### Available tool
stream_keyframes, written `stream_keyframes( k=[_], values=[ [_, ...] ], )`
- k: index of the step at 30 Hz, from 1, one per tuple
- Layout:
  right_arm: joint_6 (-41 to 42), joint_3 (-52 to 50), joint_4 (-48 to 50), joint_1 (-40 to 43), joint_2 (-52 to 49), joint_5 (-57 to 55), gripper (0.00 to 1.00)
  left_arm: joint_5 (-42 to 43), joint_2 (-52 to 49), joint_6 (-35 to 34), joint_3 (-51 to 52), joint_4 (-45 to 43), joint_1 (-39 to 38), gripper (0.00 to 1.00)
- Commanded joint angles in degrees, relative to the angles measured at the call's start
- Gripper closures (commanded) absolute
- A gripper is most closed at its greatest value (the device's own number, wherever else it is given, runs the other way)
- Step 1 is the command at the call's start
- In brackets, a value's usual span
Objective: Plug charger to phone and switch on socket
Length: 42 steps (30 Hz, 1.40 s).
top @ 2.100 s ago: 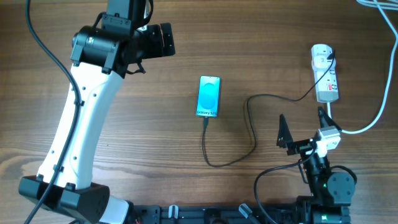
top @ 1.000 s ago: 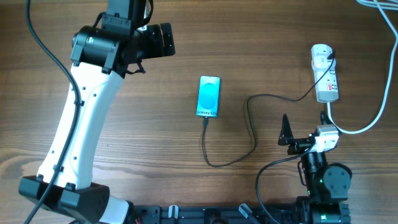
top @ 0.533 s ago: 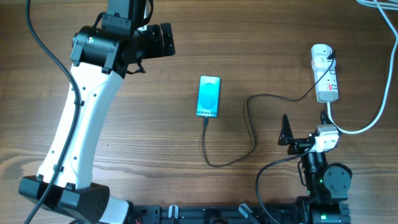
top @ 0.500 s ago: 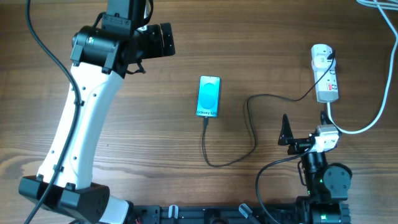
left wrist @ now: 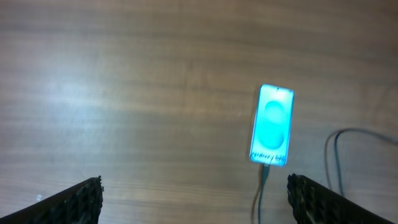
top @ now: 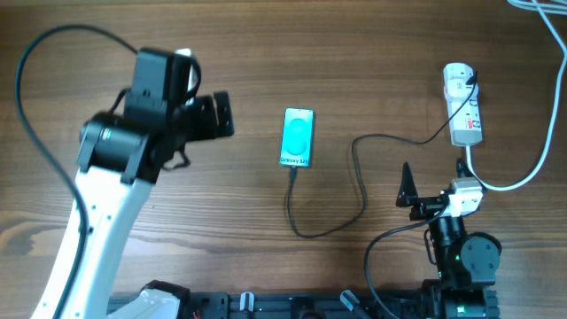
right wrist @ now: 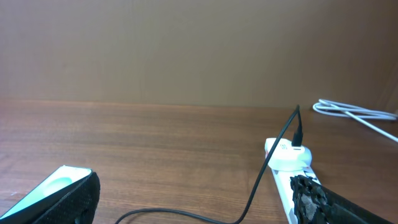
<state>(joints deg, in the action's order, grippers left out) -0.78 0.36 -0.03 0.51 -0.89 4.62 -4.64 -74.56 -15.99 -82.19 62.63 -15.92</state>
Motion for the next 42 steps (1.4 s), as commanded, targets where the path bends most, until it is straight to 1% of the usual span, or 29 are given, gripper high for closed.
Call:
stream_keyframes(
  k=[1, 2, 3, 5, 8, 12, 14, 18, 20, 22, 26, 29, 36, 40, 42],
  values=[
    [-0.7, -0.1, 0.0, -0.3, 0.7, -0.8, 0.00, 2.3, 7.8, 0.1, 12.0, -7.0, 0.5, 0.00],
    [-0.7, -0.1, 0.0, -0.3, 0.7, -0.8, 0.00, 3.2, 10.8, 0.1, 16.1, -10.8, 0.5, 0.00],
    [-0.7, -0.1, 0.0, -0.3, 0.7, -0.8, 0.00, 4.5, 16.4, 0.1, 22.9, -16.7, 0.5, 0.00],
    [-0.7, -0.1, 0.0, -0.3, 0.7, -0.8, 0.00, 6.1, 24.9, 0.1, 30.8, -21.4, 1.0, 0.00],
    [-0.7, -0.1, 0.0, -0.3, 0.7, -0.8, 0.00, 6.6, 36.6, 0.1, 38.1, -21.8, 4.0, 0.00],
    [-0.7, -0.1, 0.0, -0.3, 0.7, -0.8, 0.00, 6.8, 48.0, 0.4, 43.8, -21.7, 6.5, 0.00],
    [-0.7, -0.1, 0.0, -0.3, 0.7, -0.8, 0.00, 6.8, 49.7, 0.7, 44.8, -21.7, 6.4, 0.00],
    [-0.7, -0.1, 0.0, -0.3, 0.7, -0.8, 0.00, 6.7, 50.0, 0.7, 45.9, -22.0, 6.5, 0.00],
    [-0.7, -0.1, 0.0, -0.3, 0.7, -0.8, 0.00, 6.7, 52.5, 0.7, 47.9, -22.8, 6.8, 0.00],
    [-0.7, -0.1, 0.0, -0.3, 0.7, -0.8, 0.00, 6.8, 55.3, 0.7, 50.9, -25.3, 7.8, 0.00],
    [-0.7, -0.1, 0.0, -0.3, 0.7, -0.8, 0.00, 6.8, 62.4, 0.7, 59.0, -34.2, 11.0, 0.00],
    [-0.7, -0.1, 0.0, -0.3, 0.7, -0.8, 0.00, 6.8, 66.0, 0.7, 62.3, -38.5, 12.9, 0.00],
    [-0.7, -0.1, 0.0, -0.3, 0.7, -0.8, 0.00, 6.8, 73.4, 0.8, 67.1, -41.7, 15.1, 0.00],
    [-0.7, -0.1, 0.0, -0.3, 0.7, -0.8, 0.00, 11.1, 73.9, 5.3, 69.8, -46.0, 16.5, 0.00],
    [-0.7, -0.1, 0.0, -0.3, 0.7, -0.8, 0.00, 11.2, 73.9, 5.3, 70.8, -48.3, 17.0, 0.00]
  ],
)
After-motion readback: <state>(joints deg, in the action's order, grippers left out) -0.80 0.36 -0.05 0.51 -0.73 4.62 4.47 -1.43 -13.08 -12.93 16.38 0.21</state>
